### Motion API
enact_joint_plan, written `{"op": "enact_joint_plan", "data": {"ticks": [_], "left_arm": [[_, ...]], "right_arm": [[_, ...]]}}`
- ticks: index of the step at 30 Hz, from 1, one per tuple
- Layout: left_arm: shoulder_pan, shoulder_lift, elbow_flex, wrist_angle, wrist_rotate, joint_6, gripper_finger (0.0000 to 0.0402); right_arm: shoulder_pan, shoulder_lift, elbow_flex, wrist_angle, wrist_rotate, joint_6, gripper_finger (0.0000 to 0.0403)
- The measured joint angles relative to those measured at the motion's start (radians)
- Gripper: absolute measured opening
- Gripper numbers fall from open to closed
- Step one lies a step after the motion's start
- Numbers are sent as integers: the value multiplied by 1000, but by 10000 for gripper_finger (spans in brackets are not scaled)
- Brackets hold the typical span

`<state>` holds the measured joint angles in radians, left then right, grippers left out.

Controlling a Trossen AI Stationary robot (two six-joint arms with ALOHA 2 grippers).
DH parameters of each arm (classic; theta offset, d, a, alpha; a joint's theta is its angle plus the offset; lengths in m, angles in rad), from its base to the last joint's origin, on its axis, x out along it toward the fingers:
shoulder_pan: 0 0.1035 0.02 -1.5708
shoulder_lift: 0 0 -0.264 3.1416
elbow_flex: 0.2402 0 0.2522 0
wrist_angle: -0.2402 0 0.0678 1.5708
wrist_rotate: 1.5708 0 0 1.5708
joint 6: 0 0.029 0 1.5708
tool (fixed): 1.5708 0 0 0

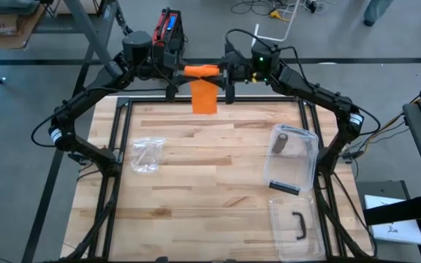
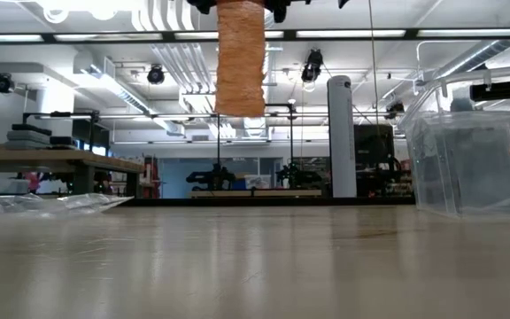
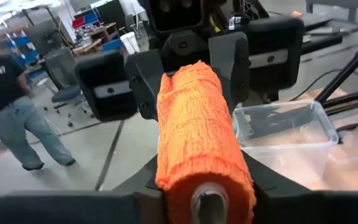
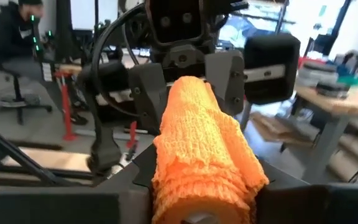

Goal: Roll bandage
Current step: Roll the orange bandage

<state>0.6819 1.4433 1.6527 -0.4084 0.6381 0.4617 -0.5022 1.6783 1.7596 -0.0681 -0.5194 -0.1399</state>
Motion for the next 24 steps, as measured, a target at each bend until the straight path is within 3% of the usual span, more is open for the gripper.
{"op": "enact_joint_plan", "data": {"ticks": [6, 10, 15, 21, 24], "left_arm": [[-1, 0, 0, 6, -45, 120, 78], [-8, 10, 0, 29, -73, 140, 88], [-12, 23, 0, 54, -87, 147, 88], [-35, 21, -30, 141, -101, 138, 84], [-49, 20, -78, 237, -160, 116, 84]], "right_arm": [[-4, -3, 0, 10, -5, 224, 186], [-25, -3, 0, 40, -88, 399, 248], [-49, 2, 1, 50, -109, 595, 305], [-60, 5, -1, 32, -119, 665, 318], [-61, 4, 0, 20, -118, 663, 311]]}}
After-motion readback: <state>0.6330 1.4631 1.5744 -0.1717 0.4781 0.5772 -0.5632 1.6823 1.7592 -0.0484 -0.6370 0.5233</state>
